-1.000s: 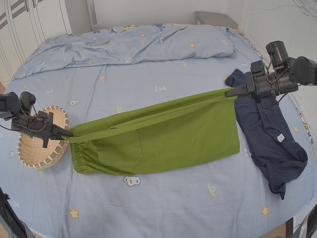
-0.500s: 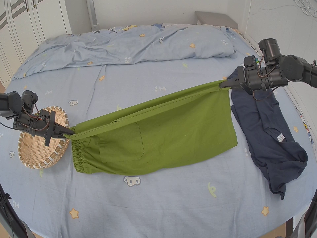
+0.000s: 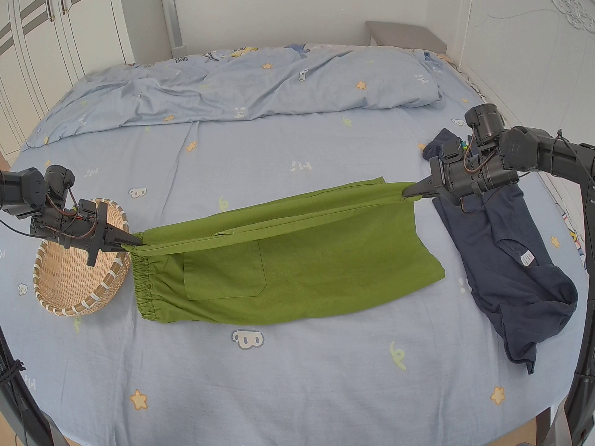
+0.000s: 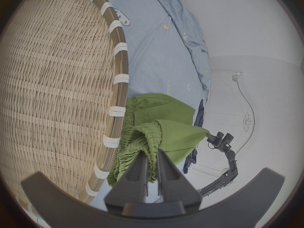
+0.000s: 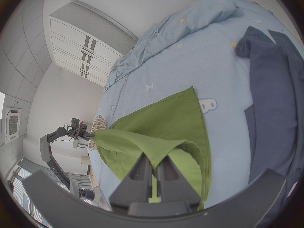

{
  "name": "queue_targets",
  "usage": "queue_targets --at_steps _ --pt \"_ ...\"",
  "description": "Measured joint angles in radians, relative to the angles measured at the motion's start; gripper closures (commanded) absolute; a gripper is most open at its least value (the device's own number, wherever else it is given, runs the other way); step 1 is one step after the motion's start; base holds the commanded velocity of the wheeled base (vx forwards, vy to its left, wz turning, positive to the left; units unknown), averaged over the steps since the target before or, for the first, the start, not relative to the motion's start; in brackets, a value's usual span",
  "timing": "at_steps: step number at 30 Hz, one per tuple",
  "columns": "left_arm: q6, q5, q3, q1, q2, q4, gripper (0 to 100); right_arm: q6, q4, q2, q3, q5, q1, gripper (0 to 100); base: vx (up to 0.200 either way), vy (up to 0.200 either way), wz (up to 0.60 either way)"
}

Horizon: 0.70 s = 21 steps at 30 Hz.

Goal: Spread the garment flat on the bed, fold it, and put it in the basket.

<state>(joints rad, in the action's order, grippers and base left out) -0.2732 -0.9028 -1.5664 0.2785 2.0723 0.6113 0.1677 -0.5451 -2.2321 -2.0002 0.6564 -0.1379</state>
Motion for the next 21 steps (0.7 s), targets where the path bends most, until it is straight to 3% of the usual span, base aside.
queue_targets --at_steps 7,17,21 --pt "0.007 -0.004 -0.002 0.0 0.008 0.0 100 -0.043 0.022 -0.013 0.0 0.002 0.005 100 0.0 0.0 0.0" --pt "0.009 -0.004 0.006 -0.002 0.006 -0.001 100 -0.033 0.332 0.029 0.093 0.0 0.002 100 0.0 0.0 0.0" --pt "0.01 -0.003 0.008 -0.004 0.006 -0.001 100 -0.02 0.352 0.042 0.124 -0.002 0.004 100 0.0 0.0 0.0"
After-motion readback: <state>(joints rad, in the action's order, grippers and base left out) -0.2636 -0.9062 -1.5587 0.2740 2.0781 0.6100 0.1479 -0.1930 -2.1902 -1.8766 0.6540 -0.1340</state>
